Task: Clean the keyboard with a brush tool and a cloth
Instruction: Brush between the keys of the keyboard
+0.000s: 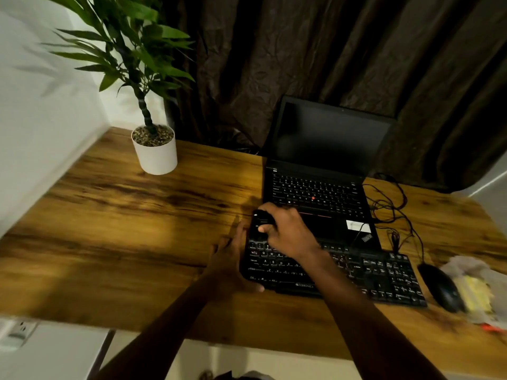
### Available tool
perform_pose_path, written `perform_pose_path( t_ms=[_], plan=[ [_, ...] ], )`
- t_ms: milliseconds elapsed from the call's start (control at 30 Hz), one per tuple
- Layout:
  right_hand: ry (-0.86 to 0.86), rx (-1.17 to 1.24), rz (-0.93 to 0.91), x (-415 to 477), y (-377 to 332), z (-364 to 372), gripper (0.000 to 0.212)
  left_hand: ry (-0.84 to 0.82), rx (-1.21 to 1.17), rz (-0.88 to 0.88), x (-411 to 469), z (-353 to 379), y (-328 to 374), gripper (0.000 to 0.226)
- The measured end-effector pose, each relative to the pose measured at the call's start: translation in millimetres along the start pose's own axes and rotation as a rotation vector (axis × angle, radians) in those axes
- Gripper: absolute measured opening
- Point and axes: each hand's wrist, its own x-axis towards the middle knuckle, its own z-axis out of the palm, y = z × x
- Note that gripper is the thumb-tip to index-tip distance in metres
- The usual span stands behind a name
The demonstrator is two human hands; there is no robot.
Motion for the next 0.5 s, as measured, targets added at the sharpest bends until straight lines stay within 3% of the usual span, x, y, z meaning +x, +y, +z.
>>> perform_pose_path(
  t_ms=[133, 333, 500],
  plan=[
    [-0.016, 0.079, 0.02, -0.8, -2.7, 0.1, 0.039, 0.007, -0.029, -0.04, 0.4, -0.9, 1.5, 0.162],
    [-0.001, -0.065, -0.002, -6.9, 7.2, -7.0, 0.045, 0.019, -0.012, 0.0, -2.8, -2.9, 4.2, 0.158],
    [-0.025, 0.052, -0.029, -2.4, -9.2, 7.5, 0.035, -0.011, -0.01, -0.057, 0.7, -1.8, 2.6, 0.158]
  ],
)
